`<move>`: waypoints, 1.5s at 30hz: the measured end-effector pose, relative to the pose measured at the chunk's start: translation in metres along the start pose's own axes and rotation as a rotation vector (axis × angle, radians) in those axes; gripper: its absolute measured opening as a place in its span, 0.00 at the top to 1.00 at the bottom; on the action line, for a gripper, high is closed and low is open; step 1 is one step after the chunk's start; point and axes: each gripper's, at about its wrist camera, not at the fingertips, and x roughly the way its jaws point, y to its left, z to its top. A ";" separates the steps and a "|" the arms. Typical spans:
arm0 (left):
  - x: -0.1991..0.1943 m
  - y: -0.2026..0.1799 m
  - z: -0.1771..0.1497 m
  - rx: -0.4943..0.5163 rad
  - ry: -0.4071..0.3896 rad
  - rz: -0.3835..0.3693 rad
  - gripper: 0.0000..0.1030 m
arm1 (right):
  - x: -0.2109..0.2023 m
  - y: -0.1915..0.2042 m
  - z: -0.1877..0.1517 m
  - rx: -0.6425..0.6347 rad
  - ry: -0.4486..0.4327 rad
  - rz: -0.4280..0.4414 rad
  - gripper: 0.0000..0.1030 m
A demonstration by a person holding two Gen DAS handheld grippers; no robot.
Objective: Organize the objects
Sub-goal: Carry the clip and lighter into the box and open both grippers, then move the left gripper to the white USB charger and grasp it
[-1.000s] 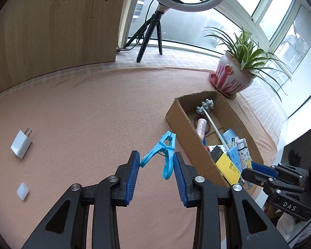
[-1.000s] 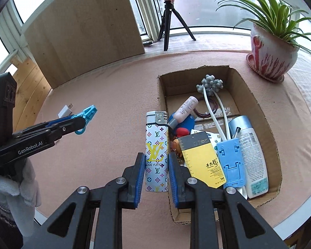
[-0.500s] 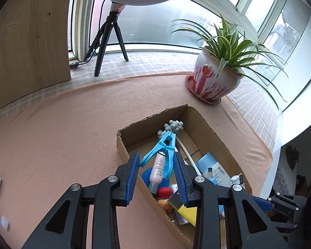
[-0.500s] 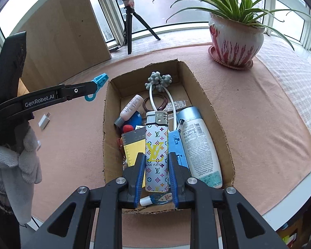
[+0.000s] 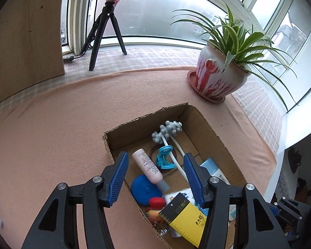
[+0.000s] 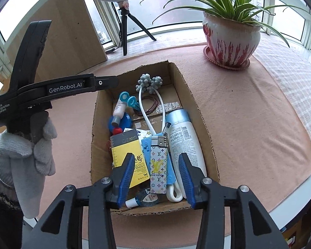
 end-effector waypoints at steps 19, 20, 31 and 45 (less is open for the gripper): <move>-0.064 0.127 -0.050 -0.178 -0.013 0.143 0.43 | 0.017 0.063 0.003 -0.070 0.037 0.084 0.61; -0.068 0.136 -0.053 -0.196 -0.009 0.142 0.43 | 0.018 0.069 0.003 -0.074 0.037 0.088 0.61; -0.101 0.250 -0.067 -0.316 -0.011 0.239 0.43 | 0.031 0.118 -0.004 -0.100 0.066 0.103 0.61; -0.075 0.374 -0.049 -0.368 0.096 0.307 0.43 | 0.029 0.127 -0.017 -0.066 0.088 0.037 0.61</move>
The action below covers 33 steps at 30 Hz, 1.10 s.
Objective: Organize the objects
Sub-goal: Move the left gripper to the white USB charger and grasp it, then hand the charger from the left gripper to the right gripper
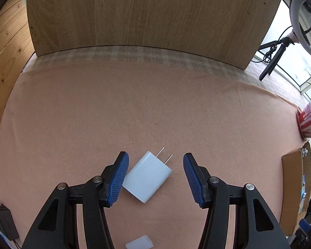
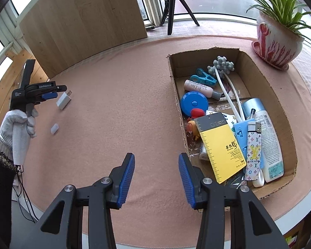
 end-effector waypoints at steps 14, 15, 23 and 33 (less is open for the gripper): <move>0.011 -0.009 -0.026 -0.005 0.022 -0.043 0.56 | -0.002 0.000 0.002 0.014 0.000 -0.002 0.61; 0.010 -0.010 -0.031 -0.017 0.019 -0.051 0.56 | -0.001 0.001 0.002 0.011 0.000 0.001 0.61; -0.001 -0.060 -0.084 0.005 0.026 -0.112 0.57 | 0.012 0.011 0.006 -0.020 0.019 0.031 0.61; -0.011 -0.102 -0.130 0.040 0.025 -0.134 0.57 | 0.028 0.028 0.006 -0.058 0.046 0.053 0.61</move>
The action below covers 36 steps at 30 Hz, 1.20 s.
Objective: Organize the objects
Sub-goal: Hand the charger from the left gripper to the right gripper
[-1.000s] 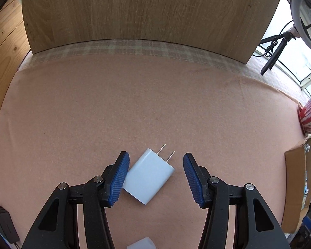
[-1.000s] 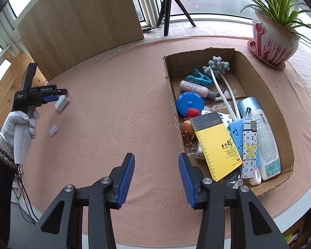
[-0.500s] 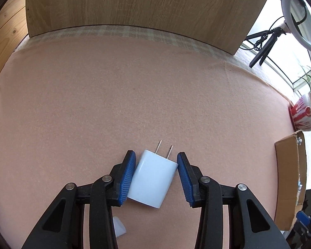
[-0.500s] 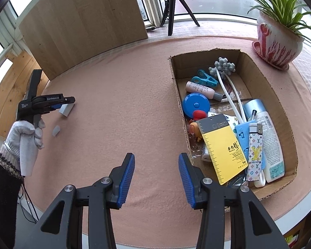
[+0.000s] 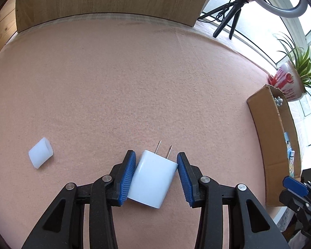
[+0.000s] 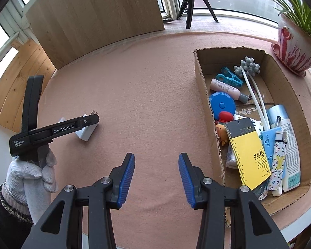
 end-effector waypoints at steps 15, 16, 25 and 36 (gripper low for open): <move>-0.019 -0.012 -0.039 0.069 0.051 -0.095 0.43 | 0.020 0.014 -0.006 0.019 0.028 0.044 0.61; -0.021 -0.011 -0.041 0.073 0.049 -0.096 0.44 | 0.022 0.015 -0.006 0.022 0.028 0.051 0.61; -0.019 -0.004 -0.051 0.085 0.063 -0.158 0.61 | 0.062 0.043 0.007 0.032 0.117 0.183 0.61; -0.016 -0.006 -0.053 0.085 0.060 -0.177 0.61 | 0.100 0.060 0.013 0.071 0.222 0.266 0.68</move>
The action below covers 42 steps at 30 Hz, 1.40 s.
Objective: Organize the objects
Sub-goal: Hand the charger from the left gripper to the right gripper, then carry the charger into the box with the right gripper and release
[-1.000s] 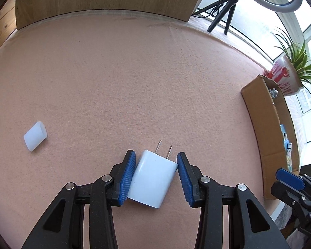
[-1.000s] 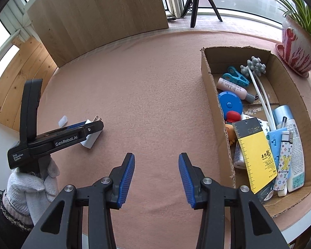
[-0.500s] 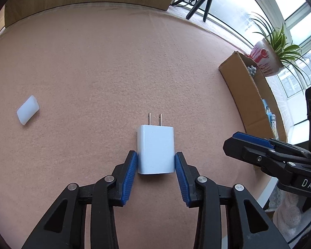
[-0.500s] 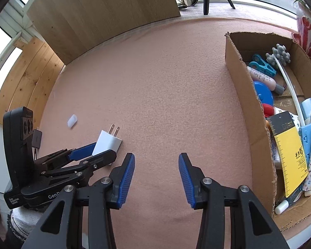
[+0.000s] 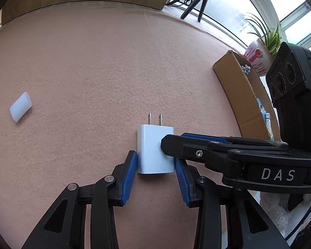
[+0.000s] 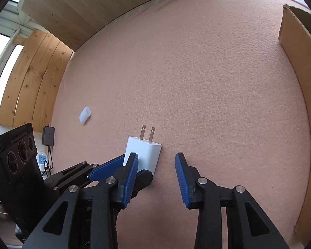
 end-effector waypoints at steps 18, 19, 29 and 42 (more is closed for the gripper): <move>-0.015 -0.058 0.026 0.082 -0.060 -0.030 0.61 | -0.044 -0.008 0.006 0.019 -0.087 0.043 0.81; -0.016 -0.065 0.029 0.093 -0.065 -0.035 0.61 | -0.051 -0.010 0.007 0.020 -0.102 0.039 0.81; -0.007 -0.150 0.058 0.200 -0.092 -0.095 0.61 | -0.118 -0.046 0.011 0.058 -0.238 -0.008 0.81; 0.037 -0.245 0.077 0.315 -0.073 -0.157 0.61 | -0.184 -0.123 0.009 0.160 -0.356 -0.068 0.81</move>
